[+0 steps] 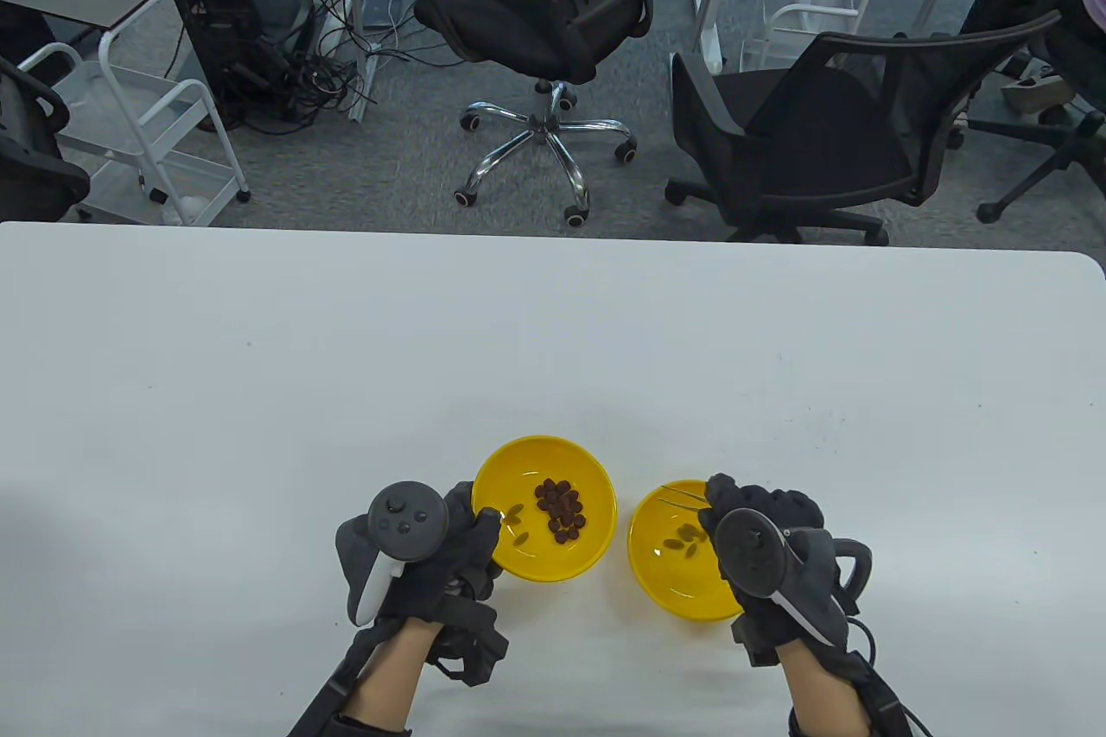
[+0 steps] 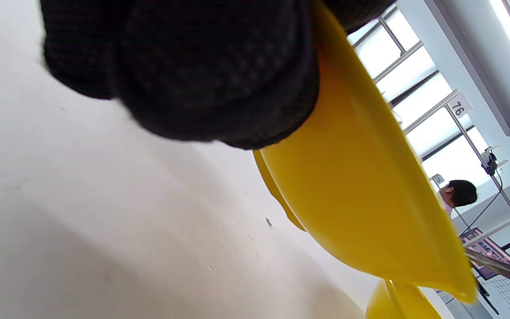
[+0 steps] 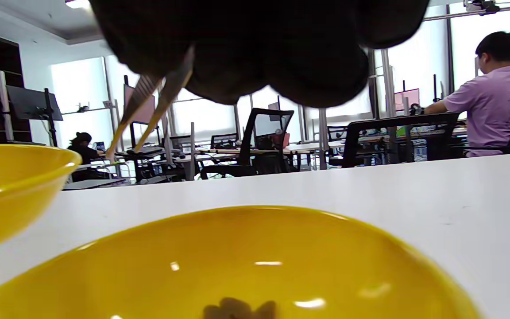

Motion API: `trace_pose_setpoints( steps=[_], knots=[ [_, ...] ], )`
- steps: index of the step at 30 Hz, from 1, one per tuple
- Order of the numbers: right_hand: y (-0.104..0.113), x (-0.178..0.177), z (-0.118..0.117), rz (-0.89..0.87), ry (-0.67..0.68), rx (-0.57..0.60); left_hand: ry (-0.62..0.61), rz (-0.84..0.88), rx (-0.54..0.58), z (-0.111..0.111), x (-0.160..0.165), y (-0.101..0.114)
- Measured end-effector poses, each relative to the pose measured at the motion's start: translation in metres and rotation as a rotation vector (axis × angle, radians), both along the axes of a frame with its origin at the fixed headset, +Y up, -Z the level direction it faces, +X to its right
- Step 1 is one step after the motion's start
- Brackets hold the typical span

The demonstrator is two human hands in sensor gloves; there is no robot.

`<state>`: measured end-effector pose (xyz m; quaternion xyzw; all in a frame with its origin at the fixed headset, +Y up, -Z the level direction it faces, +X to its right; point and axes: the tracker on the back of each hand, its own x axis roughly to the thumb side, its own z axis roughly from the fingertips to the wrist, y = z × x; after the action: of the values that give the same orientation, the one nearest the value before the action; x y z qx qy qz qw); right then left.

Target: Pick raisins with tweezers into bowl

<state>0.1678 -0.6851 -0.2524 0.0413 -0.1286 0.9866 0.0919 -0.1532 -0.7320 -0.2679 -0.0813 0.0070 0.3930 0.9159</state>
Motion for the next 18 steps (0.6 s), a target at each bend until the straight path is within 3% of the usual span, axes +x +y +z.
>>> trace_pose_setpoints(
  steps=[9,18],
  knots=[
    [-0.005,-0.050,0.009,-0.016,0.213,0.063,-0.015,0.007,0.001,0.000,0.003,0.000],
    [-0.015,-0.094,0.015,0.153,0.306,0.076,-0.034,0.016,0.001,0.001,0.007,-0.001]
  ],
)
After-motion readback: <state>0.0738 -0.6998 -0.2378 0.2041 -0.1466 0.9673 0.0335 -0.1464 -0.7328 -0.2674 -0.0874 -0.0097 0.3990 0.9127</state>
